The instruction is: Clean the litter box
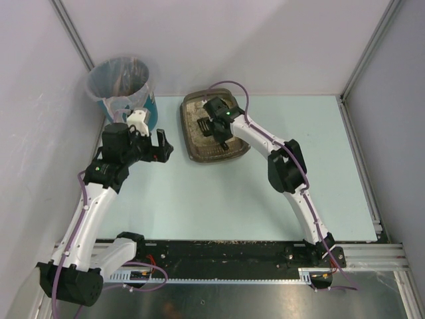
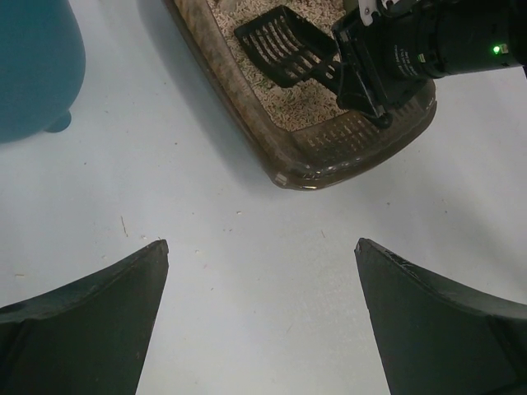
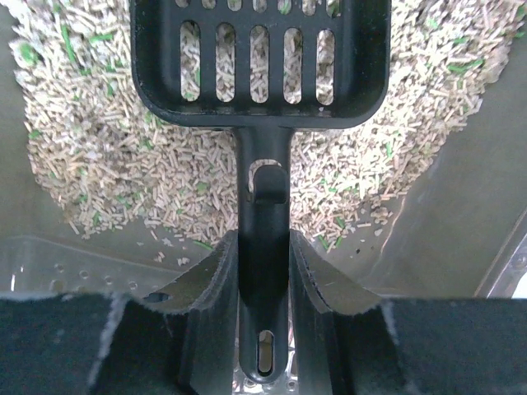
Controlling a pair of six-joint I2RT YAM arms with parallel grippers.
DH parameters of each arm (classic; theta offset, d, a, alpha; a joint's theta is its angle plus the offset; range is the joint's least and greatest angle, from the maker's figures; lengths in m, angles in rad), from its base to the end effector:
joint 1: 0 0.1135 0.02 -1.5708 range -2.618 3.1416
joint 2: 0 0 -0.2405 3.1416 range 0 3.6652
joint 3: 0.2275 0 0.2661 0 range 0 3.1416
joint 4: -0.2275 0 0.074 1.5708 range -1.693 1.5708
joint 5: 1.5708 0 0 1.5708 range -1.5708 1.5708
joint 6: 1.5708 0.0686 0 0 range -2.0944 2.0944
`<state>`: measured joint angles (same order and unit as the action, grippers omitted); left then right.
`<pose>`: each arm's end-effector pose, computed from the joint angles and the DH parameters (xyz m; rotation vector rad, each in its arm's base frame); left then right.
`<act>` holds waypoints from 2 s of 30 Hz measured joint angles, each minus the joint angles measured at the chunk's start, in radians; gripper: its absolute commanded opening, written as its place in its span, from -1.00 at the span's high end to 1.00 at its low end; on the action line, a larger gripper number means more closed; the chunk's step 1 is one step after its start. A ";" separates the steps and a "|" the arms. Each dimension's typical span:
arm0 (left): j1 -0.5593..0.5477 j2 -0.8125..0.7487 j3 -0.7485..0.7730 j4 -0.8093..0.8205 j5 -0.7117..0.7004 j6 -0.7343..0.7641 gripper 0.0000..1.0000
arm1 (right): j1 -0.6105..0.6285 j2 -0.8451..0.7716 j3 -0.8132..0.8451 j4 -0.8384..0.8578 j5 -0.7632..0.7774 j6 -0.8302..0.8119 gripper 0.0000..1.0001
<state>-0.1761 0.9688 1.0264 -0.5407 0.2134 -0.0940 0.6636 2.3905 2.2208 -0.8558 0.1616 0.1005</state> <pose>0.2574 -0.0606 0.3210 0.2178 2.0527 -0.3863 0.4282 0.3208 0.1718 -0.6598 2.4911 0.0750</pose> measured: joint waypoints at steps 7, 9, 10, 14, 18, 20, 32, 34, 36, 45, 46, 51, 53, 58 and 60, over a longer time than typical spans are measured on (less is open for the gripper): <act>-0.014 0.000 0.000 0.000 0.000 0.007 -0.99 | 0.000 -0.001 -0.013 0.042 0.037 0.024 0.16; -0.014 0.000 0.000 0.000 0.000 0.008 -0.99 | 0.000 -0.006 -0.035 0.055 0.047 0.031 0.07; -0.014 0.000 0.000 0.000 0.000 0.008 -0.99 | 0.000 -0.010 -0.055 0.062 0.052 0.034 0.04; -0.014 0.000 0.000 0.000 0.000 0.008 -0.99 | -0.003 -0.043 -0.140 0.138 0.071 0.056 0.00; -0.014 0.000 0.000 0.000 0.000 0.008 -0.99 | -0.004 -0.116 -0.254 0.222 0.082 0.069 0.07; -0.014 0.000 0.000 0.000 0.000 0.008 -0.99 | -0.004 -0.156 -0.313 0.265 0.086 0.080 0.15; -0.014 0.000 -0.007 0.001 -0.002 0.008 -0.99 | -0.002 -0.193 -0.351 0.296 0.049 0.081 1.00; -0.014 0.000 -0.013 0.000 -0.002 0.008 -0.99 | -0.001 -0.187 -0.296 0.233 0.040 0.076 1.00; -0.014 0.000 -0.014 0.000 -0.002 0.007 -0.99 | 0.000 -0.185 -0.235 0.176 0.032 0.070 1.00; -0.029 0.027 -0.014 0.005 -0.009 0.015 -0.99 | -0.006 -0.164 -0.008 -0.074 -0.063 0.064 1.00; -0.038 0.036 -0.014 0.008 -0.009 0.021 -0.99 | -0.007 -0.156 0.015 -0.105 -0.074 0.064 1.00; -0.061 0.114 -0.011 0.049 0.033 0.038 -0.99 | -0.014 -0.127 0.060 -0.222 -0.109 0.068 1.00; -0.066 0.156 -0.008 0.083 0.066 0.040 -0.99 | -0.018 -0.125 0.060 -0.256 -0.121 0.065 1.00; -0.106 0.309 0.040 0.193 0.166 0.048 -0.99 | -0.024 -0.126 0.050 -0.279 -0.130 0.050 1.00; -0.128 0.374 0.076 0.217 0.188 0.062 -0.99 | -0.027 -0.129 0.032 -0.279 -0.134 0.040 1.00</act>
<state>-0.3042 1.3430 1.1023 -0.3233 0.4015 -0.0322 0.6365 2.2620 2.2532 -1.1351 0.0273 0.1402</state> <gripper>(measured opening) 0.996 0.291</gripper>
